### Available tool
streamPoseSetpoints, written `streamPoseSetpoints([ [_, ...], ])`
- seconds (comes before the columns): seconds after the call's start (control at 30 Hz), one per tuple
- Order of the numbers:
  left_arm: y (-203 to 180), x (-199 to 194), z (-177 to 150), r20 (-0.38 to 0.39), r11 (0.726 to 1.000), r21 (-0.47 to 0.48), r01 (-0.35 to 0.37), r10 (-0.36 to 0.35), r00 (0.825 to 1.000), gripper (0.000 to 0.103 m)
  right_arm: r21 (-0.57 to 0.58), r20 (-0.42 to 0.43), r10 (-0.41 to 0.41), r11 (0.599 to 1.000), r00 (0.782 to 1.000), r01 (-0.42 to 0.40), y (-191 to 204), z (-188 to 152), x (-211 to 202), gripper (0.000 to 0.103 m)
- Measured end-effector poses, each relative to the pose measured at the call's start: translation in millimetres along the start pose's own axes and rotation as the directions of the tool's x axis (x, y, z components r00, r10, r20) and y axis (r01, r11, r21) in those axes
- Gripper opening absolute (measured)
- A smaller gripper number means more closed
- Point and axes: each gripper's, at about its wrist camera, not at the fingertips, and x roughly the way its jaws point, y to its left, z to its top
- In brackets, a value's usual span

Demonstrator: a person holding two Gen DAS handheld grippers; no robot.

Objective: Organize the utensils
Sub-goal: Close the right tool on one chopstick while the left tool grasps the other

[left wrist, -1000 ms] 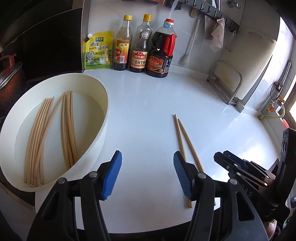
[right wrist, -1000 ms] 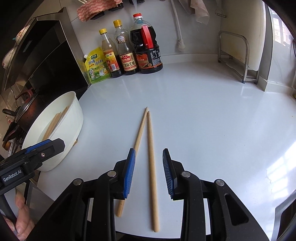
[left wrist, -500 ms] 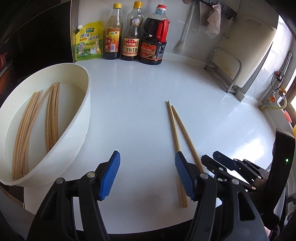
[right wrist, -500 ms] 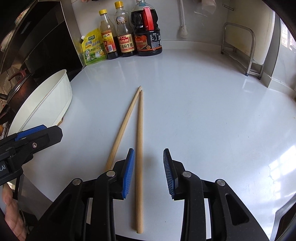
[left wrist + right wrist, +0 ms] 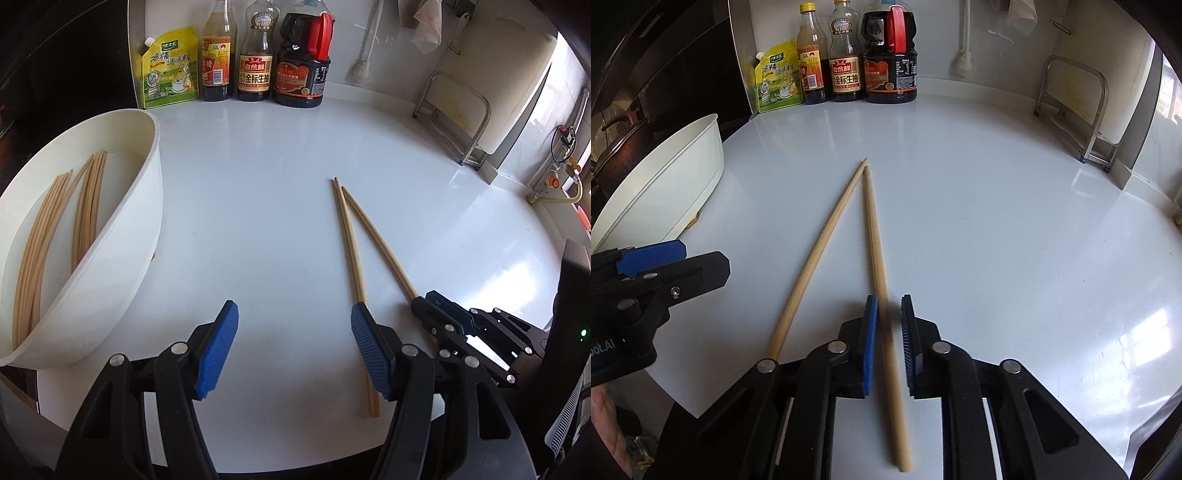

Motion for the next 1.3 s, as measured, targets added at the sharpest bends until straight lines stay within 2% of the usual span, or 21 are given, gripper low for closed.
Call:
streamPoseSetpoints([
  [0.37,-21,25,4,-0.021,0.998,0.048,-0.035,0.036,0.999,0.066,0.093,0.011,-0.028,0.995,1.0,0.027,-37,-3,-4,0.007],
  [0.6,-29,39,5,-0.028,0.995,0.071,-0.064,0.066,0.997,0.068,0.131,0.021,-0.012,0.991,1.0,0.009,-49,-3,-7,0.008],
  [0.77,-31,46,6,-0.033,0.994,0.074,-0.076,0.079,0.996,0.07,0.126,0.03,-0.012,0.992,0.999,0.009,-51,-2,-7,0.022],
  [1.03,-37,50,7,-0.023,0.991,0.089,-0.095,0.097,0.995,0.07,0.064,0.023,-0.073,0.995,0.997,0.071,-44,2,0,0.023],
  [1.1,-40,49,6,-0.015,0.991,0.099,-0.088,0.09,0.996,0.062,0.044,0.026,-0.085,0.995,0.996,0.084,-40,1,0,0.023],
  [1.17,-43,47,6,-0.012,0.991,0.106,-0.079,0.081,0.997,0.043,0.035,0.026,-0.08,0.996,0.996,0.079,-39,1,0,0.023],
  [1.2,-44,46,6,-0.012,0.991,0.108,-0.074,0.076,0.997,0.038,0.03,0.027,-0.077,0.997,0.997,0.076,-38,1,0,0.022],
  [1.27,-47,44,5,-0.019,0.992,0.112,-0.056,0.059,0.998,0.009,0.025,0.025,-0.07,0.997,0.997,0.069,-36,0,-1,0.006],
  [1.3,-48,44,5,-0.027,0.993,0.111,-0.042,0.045,0.999,0.007,0.025,0.025,-0.069,0.997,0.997,0.069,-36,0,-1,0.006],
])
